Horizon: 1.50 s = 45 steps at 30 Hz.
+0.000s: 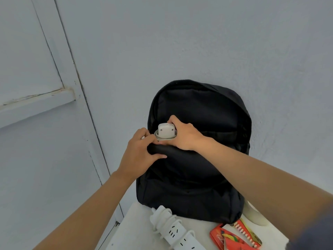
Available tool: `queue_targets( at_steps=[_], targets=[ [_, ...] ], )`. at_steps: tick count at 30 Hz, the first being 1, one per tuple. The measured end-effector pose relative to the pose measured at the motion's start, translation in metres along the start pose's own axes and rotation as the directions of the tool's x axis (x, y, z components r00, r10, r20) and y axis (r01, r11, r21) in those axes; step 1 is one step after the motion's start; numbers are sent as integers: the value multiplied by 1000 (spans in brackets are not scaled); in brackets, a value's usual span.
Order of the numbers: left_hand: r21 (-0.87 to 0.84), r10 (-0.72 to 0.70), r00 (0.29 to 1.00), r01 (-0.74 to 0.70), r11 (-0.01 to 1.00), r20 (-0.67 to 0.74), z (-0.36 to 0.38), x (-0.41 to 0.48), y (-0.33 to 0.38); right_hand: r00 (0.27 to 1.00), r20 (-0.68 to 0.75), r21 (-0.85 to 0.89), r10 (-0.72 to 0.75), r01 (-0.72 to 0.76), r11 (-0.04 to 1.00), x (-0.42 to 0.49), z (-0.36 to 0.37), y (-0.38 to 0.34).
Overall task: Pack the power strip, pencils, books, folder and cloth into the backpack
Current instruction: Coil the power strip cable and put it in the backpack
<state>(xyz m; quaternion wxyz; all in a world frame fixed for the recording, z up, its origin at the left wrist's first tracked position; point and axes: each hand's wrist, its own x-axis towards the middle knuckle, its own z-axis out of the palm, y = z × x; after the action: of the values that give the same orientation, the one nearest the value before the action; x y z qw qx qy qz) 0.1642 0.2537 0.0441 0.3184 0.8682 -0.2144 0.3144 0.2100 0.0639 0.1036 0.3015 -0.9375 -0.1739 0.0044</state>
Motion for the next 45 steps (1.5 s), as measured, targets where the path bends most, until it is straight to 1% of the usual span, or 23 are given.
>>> queue_targets(
  at_steps=[2, 4, 5, 6, 7, 9, 12, 13, 14, 16, 17, 20, 21, 22, 23, 25, 27, 30, 35, 37, 39, 42, 45],
  targets=[
    [-29, 0, 1000, 0, 1000, -18, -2, 0, 0, 1000, 15, 92, 6, -8, 996, -3, -9, 5],
    [-55, 25, 1000, -26, 998, -16, -4, 1, 4, 996, -86, 173, 40, -25, 985, -4, -10, 11],
    [-58, 44, 999, -45, 997, -7, -5, 3, 6, 990, -139, 147, 22, -1, 989, -2, -8, 13],
    [-53, 61, 998, -61, 997, 5, -5, 4, 8, 989, -147, 105, -8, 23, 994, -1, -5, 15],
    [-46, 73, 997, -72, 996, 16, -5, 5, 10, 993, -112, 80, -29, 38, 996, 0, -1, 15],
    [-36, 90, 996, -89, 995, 28, -4, 4, 10, 999, 25, 79, -26, 24, 997, 2, 1, 18],
    [-24, 112, 993, -111, 993, 32, -1, 0, 9, 976, 213, 166, 46, -82, 983, 5, 0, 29],
    [-19, 120, 992, -120, 993, 36, 0, 0, 10, 969, 240, 162, 52, -93, 982, 5, 1, 31],
    [-14, 129, 991, -128, 992, 41, 0, 0, 10, 970, 238, 114, 44, -73, 991, 6, 1, 33],
    [-4, 139, 989, -139, 990, 45, 1, 1, 10, 987, 159, -49, 6, 1, 999, 9, 5, 33],
    [0, 137, 990, -137, 991, 41, 1, 2, 10, 995, 100, -85, -15, 24, 996, 11, 7, 32],
    [7, 122, 992, -122, 993, -9, -3, 9, 10, 994, -86, -40, -60, 57, 998, 13, 8, 27],
    [6, 115, 993, -115, 993, -29, -5, 12, 10, 991, -115, -26, -66, 63, 998, 15, 5, 24],
    [-2, 106, 994, -106, 994, -38, -7, 16, 10, 992, -102, -34, -69, 66, 997, 16, 0, 22],
    [-14, 96, 995, -97, 995, -30, -8, 18, 9, 996, -47, -67, -71, 68, 995, 17, -4, 19],
    [-35, 79, 997, -78, 996, 26, -8, 18, 7, 992, 115, -129, -43, 58, 990, 15, -6, 16],
    [-44, 65, 995, -62, 997, 78, -8, 14, 4, 973, 229, -128, 32, -3, 992, 13, 3, 20],
    [-25, 29, 992, -27, 999, 123, -9, 10, 3, 956, 269, -79, 120, -103, 992, 12, 19, 29],
    [70, -29, 977, 15, 997, 210, -14, 17, 7, 961, 235, 120, 143, -175, 977, 8, 13, 34],
    [123, -30, 976, 4, 992, 217, -13, 15, 7, 964, 224, 139, 140, -174, 975, 3, 8, 31],
    [156, -37, 978, 4, 988, 206, -12, 12, 6, 973, 198, 107, 115, -138, 985, -6, 2, 25],
    [193, -18, 987, -12, 981, 157, -14, 6, 7, 998, 67, 85, 9, -14, 996, -28, -7, 17],
    [250, 35, 994, -61, 966, 106, -16, -5, 13, 980, -158, 71, -122, 134, 988, -57, -6, 18]
  ],
)
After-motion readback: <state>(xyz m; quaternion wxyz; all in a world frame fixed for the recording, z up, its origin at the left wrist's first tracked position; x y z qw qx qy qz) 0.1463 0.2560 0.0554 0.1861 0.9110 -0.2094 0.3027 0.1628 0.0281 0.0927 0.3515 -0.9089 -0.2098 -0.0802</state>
